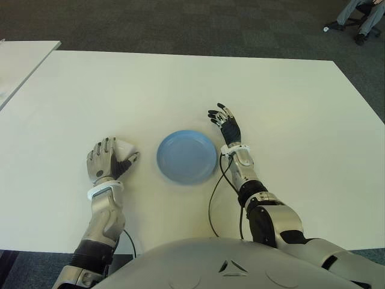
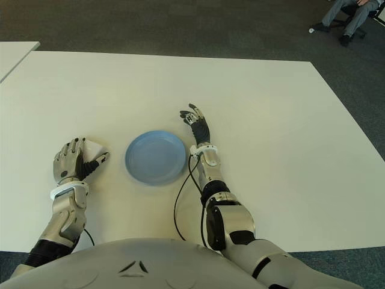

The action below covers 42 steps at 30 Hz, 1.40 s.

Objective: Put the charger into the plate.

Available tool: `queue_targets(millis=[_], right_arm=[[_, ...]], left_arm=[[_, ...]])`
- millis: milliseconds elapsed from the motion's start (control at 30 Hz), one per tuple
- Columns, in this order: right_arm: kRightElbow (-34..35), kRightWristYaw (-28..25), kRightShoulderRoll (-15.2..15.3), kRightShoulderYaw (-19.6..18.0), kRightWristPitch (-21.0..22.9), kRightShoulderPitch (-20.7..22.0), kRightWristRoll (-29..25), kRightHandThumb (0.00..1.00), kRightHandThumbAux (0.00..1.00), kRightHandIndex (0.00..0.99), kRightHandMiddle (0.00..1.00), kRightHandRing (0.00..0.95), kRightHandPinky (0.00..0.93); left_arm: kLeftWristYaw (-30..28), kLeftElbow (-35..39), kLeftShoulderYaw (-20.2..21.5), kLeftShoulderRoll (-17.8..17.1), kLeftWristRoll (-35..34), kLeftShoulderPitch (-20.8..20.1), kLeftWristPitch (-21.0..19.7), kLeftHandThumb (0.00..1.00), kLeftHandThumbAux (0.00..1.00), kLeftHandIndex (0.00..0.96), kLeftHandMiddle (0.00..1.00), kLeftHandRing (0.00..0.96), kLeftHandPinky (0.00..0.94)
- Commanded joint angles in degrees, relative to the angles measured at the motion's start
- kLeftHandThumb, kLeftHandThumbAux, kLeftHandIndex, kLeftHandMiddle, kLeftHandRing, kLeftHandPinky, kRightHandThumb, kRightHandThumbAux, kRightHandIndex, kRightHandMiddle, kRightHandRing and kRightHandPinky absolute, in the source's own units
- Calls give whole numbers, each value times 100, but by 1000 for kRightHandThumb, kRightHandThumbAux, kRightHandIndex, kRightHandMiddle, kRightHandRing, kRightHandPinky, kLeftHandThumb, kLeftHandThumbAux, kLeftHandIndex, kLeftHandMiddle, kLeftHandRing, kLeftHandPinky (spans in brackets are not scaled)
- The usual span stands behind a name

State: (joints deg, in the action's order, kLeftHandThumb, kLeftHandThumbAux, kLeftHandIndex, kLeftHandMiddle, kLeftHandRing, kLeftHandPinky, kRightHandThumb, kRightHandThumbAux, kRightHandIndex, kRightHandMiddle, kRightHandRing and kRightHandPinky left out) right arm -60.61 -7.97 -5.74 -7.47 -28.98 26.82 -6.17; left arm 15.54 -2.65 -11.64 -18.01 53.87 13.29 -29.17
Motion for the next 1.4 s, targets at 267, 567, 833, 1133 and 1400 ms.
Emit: queue_targets(millis=[267,567,833,1133,1400], right_arm=[[-136,83,-233,-4,201,-211,-28,0,514,137,334,270,195],[-139,113,-229,31,163,-218,13,0,505,143,339,276,202],[-134,77,-226,26,206,-220,-36,0,489,142,340,280,209],[-140,76,-238,6,230,-225,-72,0,479,139,331,274,202],[-150,59,-247,-10,187,-223,-86,0,478,139,331,272,198]], left_arm=[[-78,-74,-119,115,-93,203,-195,215,287,0,44,65,151],[483,-308,13,167,-248,171,86,319,363,97,335,373,403],[1622,-696,248,324,-451,78,595,614,557,374,590,606,586],[1700,-636,159,246,-330,14,505,824,667,392,544,718,706],[1630,-506,109,203,-332,18,433,846,668,395,527,771,768]])
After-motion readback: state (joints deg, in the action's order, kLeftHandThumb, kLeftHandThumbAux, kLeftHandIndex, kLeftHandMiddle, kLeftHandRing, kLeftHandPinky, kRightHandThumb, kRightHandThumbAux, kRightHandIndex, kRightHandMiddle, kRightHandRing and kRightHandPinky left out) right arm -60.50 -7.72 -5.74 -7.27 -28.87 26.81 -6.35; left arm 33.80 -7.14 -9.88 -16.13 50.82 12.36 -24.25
